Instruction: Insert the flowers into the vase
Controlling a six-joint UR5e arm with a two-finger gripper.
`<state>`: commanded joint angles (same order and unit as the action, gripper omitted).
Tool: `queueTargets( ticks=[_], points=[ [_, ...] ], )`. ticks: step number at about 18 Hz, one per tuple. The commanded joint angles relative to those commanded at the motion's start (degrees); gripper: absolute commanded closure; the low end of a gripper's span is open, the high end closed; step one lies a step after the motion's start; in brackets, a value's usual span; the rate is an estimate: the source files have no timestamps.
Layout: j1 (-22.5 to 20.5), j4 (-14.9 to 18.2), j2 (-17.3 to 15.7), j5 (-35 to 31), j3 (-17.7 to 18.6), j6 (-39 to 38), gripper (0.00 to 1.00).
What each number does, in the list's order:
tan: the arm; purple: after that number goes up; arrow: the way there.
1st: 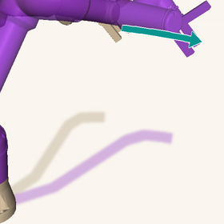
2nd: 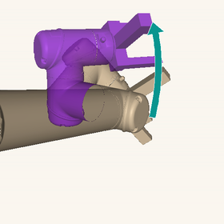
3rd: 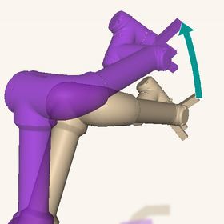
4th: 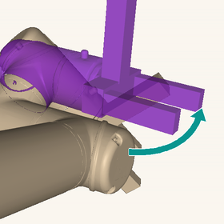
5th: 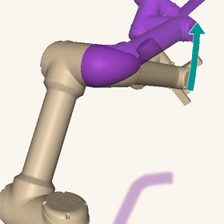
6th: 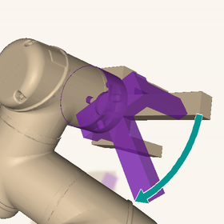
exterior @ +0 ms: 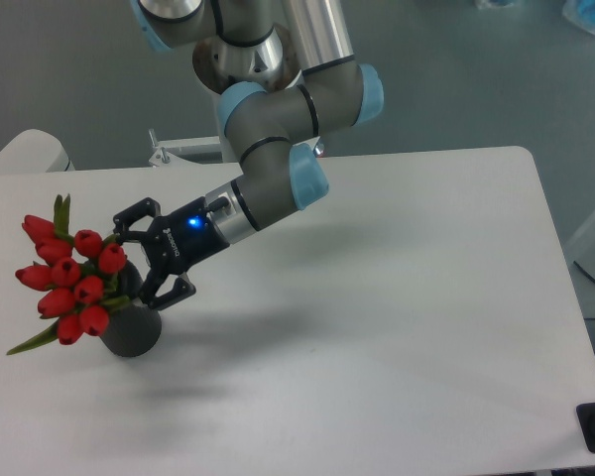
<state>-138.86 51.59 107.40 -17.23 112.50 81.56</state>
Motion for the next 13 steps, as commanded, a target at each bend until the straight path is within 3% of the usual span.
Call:
queueTargets(
  ticks=[6,13],
  points=[
    [-4.57,0.0,-0.35,0.09,0.0,-0.35,0.0],
    [-11.25,0.35,1.23,-1.22,-4.38,-0.7,0.0]
  ],
)
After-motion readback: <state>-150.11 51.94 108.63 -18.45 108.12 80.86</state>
